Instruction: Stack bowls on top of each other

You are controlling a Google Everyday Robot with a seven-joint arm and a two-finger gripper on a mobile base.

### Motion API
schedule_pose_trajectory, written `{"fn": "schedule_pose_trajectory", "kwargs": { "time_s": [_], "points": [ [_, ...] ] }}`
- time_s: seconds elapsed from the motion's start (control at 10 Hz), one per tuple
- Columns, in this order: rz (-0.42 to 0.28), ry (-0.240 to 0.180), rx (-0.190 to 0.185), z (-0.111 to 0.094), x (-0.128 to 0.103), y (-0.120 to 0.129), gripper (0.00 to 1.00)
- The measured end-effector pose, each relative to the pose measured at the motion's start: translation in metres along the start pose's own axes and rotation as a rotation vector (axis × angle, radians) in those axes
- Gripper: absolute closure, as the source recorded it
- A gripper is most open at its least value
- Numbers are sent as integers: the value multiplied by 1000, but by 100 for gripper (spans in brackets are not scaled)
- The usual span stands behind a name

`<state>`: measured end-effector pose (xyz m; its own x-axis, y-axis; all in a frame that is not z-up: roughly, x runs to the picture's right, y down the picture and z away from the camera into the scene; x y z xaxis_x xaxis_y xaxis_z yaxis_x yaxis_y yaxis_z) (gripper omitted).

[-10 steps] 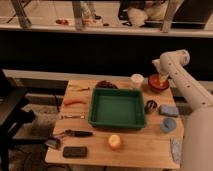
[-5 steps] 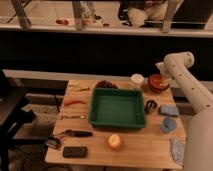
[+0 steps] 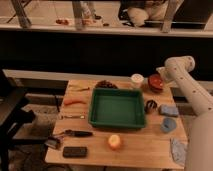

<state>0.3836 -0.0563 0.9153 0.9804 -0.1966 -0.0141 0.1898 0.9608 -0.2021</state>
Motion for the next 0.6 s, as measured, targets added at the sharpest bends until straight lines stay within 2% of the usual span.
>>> {"fn": "schedule_pose_trajectory", "kwargs": {
  "time_s": [0.4, 0.6],
  "points": [
    [41, -47, -41, 14, -15, 22, 20],
    [55, -57, -54, 19, -15, 28, 20]
  ]
}}
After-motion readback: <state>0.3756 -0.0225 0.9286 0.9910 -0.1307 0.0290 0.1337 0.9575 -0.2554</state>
